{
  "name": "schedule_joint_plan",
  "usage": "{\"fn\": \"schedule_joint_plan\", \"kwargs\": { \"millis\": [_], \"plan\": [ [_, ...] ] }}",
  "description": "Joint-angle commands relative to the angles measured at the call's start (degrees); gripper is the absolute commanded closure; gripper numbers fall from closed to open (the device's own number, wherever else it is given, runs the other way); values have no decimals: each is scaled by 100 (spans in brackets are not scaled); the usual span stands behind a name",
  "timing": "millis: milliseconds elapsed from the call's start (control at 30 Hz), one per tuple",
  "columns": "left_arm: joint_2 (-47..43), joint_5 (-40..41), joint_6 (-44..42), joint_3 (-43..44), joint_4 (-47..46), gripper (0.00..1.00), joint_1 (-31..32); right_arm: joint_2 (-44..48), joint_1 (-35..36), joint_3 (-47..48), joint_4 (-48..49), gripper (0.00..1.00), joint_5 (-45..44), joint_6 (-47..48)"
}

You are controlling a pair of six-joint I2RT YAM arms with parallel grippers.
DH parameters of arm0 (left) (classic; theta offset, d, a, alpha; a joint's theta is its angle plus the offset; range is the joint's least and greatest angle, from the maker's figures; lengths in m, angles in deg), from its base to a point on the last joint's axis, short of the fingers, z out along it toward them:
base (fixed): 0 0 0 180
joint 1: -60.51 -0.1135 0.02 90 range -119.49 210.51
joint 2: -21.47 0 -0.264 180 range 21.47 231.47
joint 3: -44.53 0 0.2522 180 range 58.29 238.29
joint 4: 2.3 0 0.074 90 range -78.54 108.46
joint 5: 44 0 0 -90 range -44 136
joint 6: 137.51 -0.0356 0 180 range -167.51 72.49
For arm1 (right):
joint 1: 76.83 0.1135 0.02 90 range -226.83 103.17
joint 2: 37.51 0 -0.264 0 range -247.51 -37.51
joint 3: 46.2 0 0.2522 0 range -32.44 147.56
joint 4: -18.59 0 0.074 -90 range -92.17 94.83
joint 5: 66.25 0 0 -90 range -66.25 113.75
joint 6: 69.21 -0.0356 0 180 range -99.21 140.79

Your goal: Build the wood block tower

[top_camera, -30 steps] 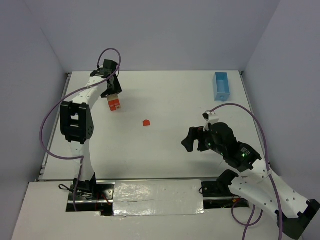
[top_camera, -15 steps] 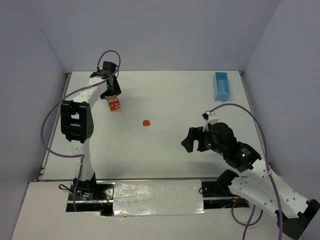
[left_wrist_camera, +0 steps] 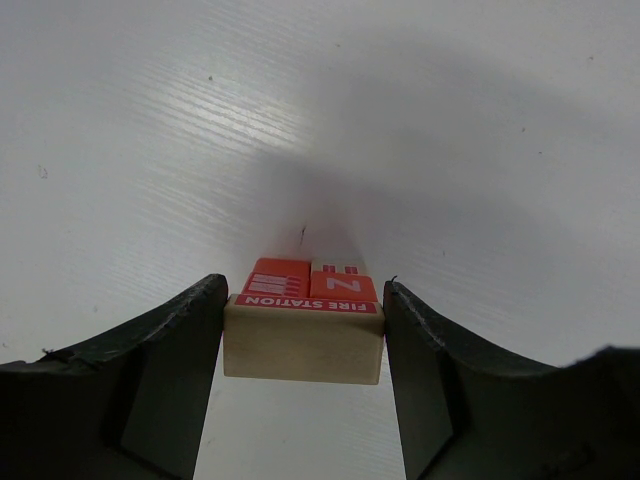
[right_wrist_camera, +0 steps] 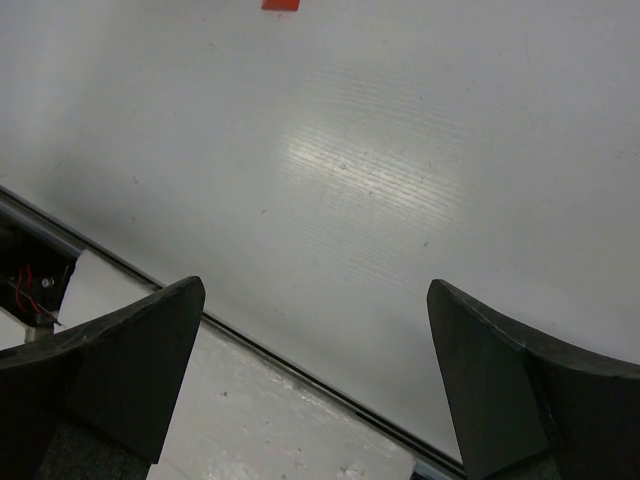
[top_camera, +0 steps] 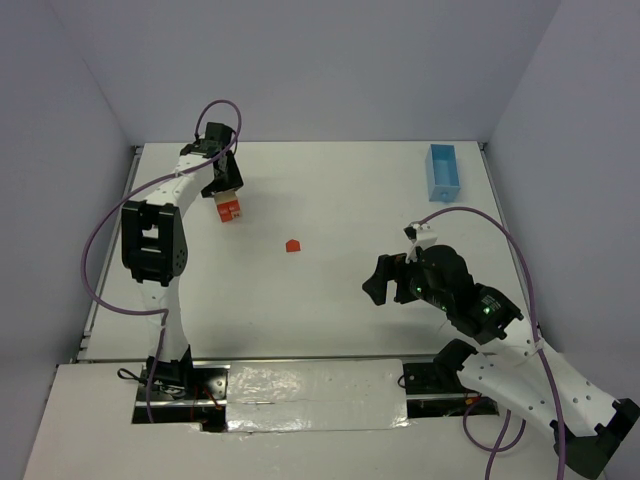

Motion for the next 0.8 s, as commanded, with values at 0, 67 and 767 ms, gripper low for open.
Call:
{"fn": "schedule_joint_plan", "kwargs": {
  "millis": [0, 67, 767],
  "plan": [
    [40, -62, -138, -33, -109, 53, -28, 24, 6, -57, 276, 0, 36, 93],
    [58, -45, -138, -6, -74, 53, -28, 24, -2, -57, 276, 0, 45, 93],
    [128, -97, -191, -67, -65, 47, -28, 59, 6, -66, 294, 0, 53, 102]
  ]
}}
